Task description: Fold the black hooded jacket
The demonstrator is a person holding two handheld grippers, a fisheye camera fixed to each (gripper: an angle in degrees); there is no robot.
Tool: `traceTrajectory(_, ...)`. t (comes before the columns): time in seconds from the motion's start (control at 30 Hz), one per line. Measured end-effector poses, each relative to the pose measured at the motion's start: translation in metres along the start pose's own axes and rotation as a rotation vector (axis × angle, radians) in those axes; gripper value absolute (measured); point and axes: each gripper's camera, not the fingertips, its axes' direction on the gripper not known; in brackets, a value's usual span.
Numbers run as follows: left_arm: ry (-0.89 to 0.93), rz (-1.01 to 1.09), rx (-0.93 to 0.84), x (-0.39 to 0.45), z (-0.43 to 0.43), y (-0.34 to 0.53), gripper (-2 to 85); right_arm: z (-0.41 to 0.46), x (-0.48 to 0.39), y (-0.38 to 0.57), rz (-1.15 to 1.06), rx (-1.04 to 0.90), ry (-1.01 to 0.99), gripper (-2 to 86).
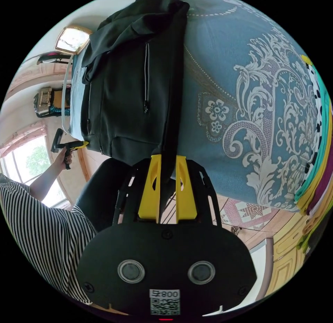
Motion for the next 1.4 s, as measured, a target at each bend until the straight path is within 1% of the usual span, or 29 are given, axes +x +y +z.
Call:
traceTrajectory(0.23,0.015,0.073,0.020,-0.014,0.018,0.014,7.4,0.005,-0.012,0.023,-0.077,0.047,0.046,7.4)
traceTrajectory(0.37,0.062,0.104,0.102,-0.026,0.031,0.035,7.6,0.004,-0.006,0.048,-0.110,0.105,0.016,7.5)
traceTrajectory(0.5,0.127,0.127,0.183,-0.036,0.046,0.056,8.4,-0.004,0.000,0.084,-0.114,0.203,0.038,8.0)
traceTrajectory(0.63,0.162,0.163,0.208,-0.038,0.059,0.070,9.0,-0.002,0.013,0.113,-0.087,0.265,-0.039,8.1)
traceTrajectory(0.7,0.214,0.186,0.205,-0.038,0.071,0.077,9.1,-0.006,0.025,0.131,-0.049,0.316,-0.107,8.4)
traceTrajectory(0.8,0.184,0.195,0.218,-0.035,0.083,0.083,9.2,-0.013,0.039,0.151,-0.009,0.374,-0.177,9.0)
traceTrajectory(1.07,0.273,0.197,0.269,-0.041,0.110,0.111,9.5,-0.013,0.052,0.180,0.014,0.410,-0.197,9.3)
traceTrajectory(1.2,0.280,0.173,0.274,-0.041,0.127,0.122,8.8,0.007,0.058,0.178,0.032,0.356,-0.137,9.4)
traceTrajectory(1.4,0.289,0.134,0.295,-0.040,0.148,0.145,7.2,0.021,0.083,0.184,0.095,0.379,-0.198,7.6)
